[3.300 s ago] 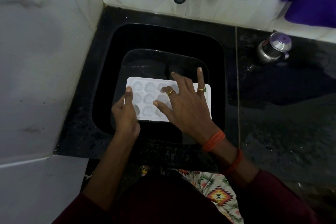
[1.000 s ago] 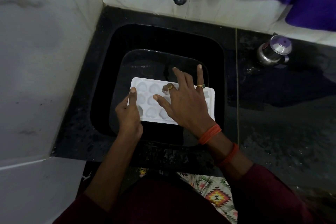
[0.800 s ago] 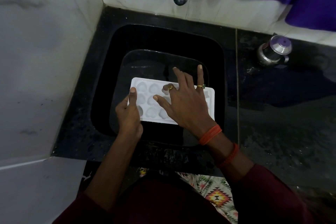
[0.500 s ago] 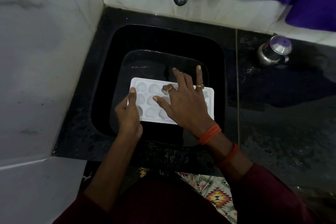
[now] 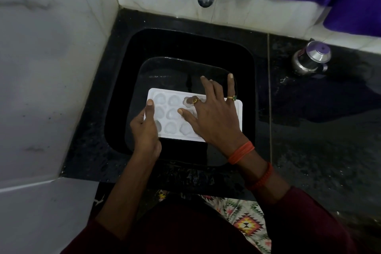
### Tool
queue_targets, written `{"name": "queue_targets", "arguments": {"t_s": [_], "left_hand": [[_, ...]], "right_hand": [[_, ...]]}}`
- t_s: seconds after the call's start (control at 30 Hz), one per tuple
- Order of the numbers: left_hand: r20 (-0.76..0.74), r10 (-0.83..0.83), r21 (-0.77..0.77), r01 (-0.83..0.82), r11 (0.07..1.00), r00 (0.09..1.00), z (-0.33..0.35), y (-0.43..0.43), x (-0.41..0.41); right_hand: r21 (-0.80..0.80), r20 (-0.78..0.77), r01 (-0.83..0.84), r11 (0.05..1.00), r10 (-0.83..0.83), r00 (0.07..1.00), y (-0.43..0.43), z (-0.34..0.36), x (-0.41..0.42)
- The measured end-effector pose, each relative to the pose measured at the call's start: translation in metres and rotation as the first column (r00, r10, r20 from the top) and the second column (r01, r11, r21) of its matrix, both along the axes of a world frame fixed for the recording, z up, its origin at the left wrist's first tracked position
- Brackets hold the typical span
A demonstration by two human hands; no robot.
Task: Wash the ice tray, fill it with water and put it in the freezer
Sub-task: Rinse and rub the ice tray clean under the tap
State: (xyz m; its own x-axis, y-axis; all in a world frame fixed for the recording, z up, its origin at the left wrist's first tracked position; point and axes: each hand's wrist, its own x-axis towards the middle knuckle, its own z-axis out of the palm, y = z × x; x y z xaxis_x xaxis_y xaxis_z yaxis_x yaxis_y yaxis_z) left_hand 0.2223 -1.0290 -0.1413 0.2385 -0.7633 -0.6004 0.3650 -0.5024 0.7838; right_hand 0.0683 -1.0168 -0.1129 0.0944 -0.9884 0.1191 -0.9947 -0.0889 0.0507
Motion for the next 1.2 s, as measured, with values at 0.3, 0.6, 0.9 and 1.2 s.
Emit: {"name": "queue_targets", "arguments": {"t_s": [0.3,0.6,0.9,1.2], "left_hand": [[0.003,0.004,-0.014,-0.004,1.0,1.0,0.0,0.001,0.002],[-0.015,0.017,-0.004,-0.017,1.0,1.0,-0.002,0.003,0.002],[-0.028,0.012,0.012,-0.012,1.0,1.0,0.002,0.004,0.0],[-0.016,0.001,0.006,-0.001,1.0,1.0,0.002,0.007,0.002]], "right_hand": [[0.041,-0.055,0.0,0.999,0.003,0.998,-0.002,0.004,0.0],[0.052,-0.062,-0.036,0.998,0.039,0.997,0.002,0.011,-0.002],[0.019,-0.011,-0.051,0.998,0.052,0.999,0.008,0.0,-0.001],[-0.061,0.097,-0.062,0.996,0.068,0.993,0.006,0.004,0.012]]}}
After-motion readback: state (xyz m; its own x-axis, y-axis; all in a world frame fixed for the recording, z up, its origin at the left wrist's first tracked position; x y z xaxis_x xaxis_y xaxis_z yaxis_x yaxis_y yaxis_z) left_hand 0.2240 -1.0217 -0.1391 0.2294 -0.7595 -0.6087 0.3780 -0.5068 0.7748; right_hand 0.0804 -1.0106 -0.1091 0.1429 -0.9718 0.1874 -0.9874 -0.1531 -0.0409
